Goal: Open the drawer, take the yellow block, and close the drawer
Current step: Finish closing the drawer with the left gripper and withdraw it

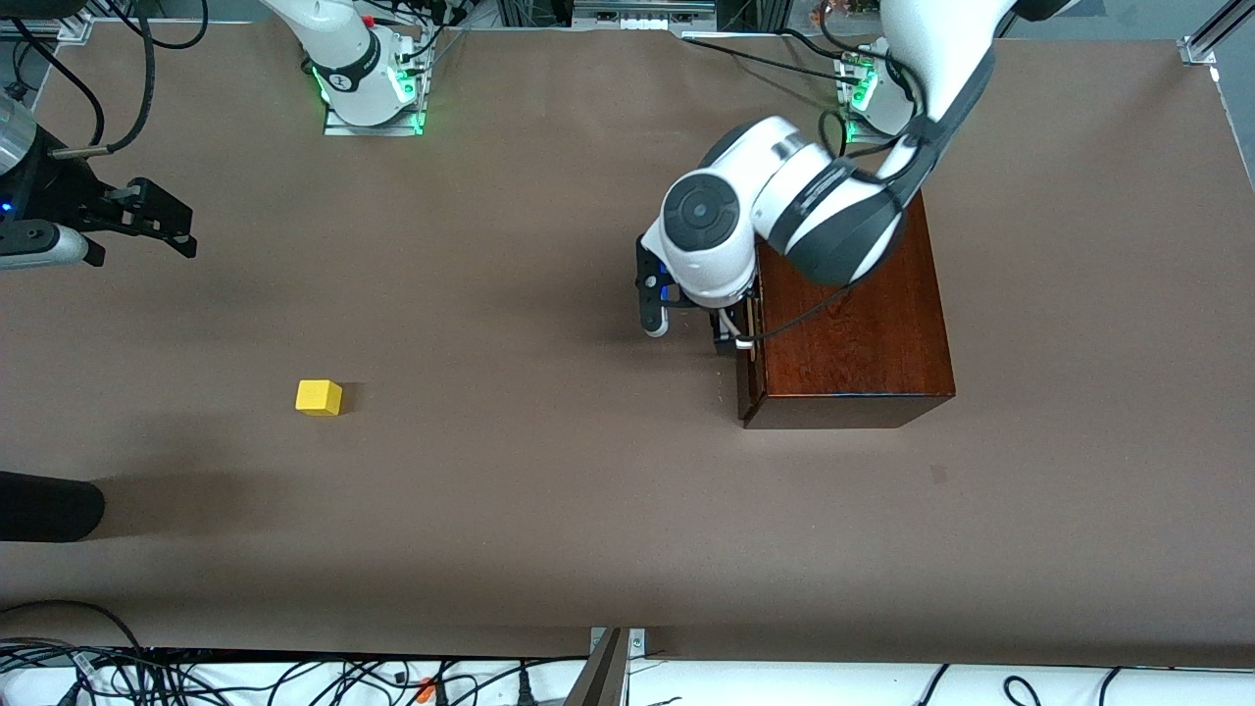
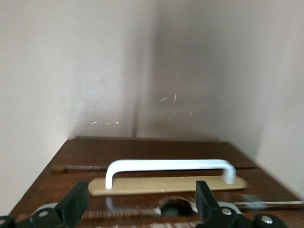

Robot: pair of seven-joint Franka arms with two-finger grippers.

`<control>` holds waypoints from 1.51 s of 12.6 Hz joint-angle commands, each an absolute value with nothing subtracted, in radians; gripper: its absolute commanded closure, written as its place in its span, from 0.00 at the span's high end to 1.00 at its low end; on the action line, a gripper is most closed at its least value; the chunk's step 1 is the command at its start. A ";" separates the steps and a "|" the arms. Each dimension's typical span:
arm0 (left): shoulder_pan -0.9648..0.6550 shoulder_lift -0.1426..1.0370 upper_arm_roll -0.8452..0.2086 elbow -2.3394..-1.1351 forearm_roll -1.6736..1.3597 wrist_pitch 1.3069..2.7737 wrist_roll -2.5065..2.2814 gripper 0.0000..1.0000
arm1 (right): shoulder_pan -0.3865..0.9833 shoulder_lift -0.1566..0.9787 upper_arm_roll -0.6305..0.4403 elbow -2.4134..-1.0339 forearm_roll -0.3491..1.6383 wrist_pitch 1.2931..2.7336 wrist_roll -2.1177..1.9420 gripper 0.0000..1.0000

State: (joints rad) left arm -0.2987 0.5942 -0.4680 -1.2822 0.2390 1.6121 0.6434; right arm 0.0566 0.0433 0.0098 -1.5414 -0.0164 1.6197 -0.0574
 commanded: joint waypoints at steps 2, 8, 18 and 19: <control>-0.247 0.551 -0.466 -1.174 0.178 1.505 0.453 1.00 | 0.064 0.066 0.043 -1.511 -0.014 1.595 -0.067 1.00; -0.146 0.386 -0.366 -1.173 0.176 1.408 0.293 1.00 | 0.058 0.069 0.040 -1.511 -0.015 1.601 -0.066 1.00; -0.095 -0.031 0.029 -1.647 -0.043 1.691 0.051 1.00 | 0.060 0.072 0.043 -1.511 -0.009 1.603 -0.066 1.00; -0.077 -0.026 0.029 -1.641 -0.041 1.652 0.049 1.00 | 0.060 0.072 0.043 -1.511 -0.009 1.603 -0.066 1.00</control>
State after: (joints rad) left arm -0.1053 0.0090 0.0321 -1.5926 -0.0510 1.6666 0.0727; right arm 0.0620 0.0610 0.0424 -1.5395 -0.0165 1.6180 -0.0580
